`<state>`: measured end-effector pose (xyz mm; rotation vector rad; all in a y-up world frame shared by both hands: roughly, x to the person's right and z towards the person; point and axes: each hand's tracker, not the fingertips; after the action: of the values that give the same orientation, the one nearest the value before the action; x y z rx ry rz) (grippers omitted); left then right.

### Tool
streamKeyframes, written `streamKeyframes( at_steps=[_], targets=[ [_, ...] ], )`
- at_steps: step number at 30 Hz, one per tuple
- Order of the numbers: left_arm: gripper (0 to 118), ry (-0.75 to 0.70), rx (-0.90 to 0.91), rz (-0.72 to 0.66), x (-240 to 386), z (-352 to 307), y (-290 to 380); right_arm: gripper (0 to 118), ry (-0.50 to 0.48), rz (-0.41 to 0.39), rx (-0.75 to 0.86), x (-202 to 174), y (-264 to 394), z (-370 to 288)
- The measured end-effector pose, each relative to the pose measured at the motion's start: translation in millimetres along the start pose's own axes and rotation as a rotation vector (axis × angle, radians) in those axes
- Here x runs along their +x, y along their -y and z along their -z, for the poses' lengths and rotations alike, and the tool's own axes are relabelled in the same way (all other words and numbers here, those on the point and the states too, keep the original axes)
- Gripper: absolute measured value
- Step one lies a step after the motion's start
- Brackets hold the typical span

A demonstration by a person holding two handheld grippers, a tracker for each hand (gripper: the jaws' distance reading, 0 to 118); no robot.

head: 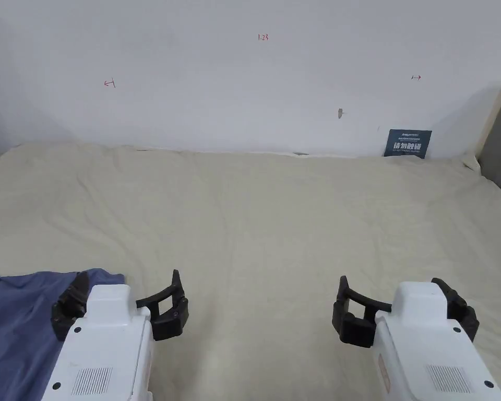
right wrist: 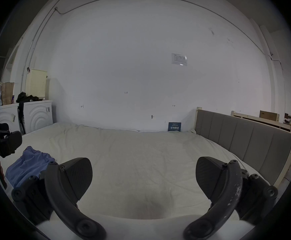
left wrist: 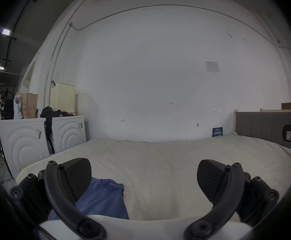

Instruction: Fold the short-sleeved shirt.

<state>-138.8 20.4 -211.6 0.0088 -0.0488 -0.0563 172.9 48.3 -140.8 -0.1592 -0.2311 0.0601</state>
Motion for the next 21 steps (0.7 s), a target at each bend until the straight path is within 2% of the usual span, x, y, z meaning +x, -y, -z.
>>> streamKeyframes(
  at_steps=[21],
  targets=[
    [118,0.007,0.012,0.009,2.6,-3.1,-3.3,118,-0.005,0.015,-0.008,2.7,-2.2,-5.2]
  ],
)
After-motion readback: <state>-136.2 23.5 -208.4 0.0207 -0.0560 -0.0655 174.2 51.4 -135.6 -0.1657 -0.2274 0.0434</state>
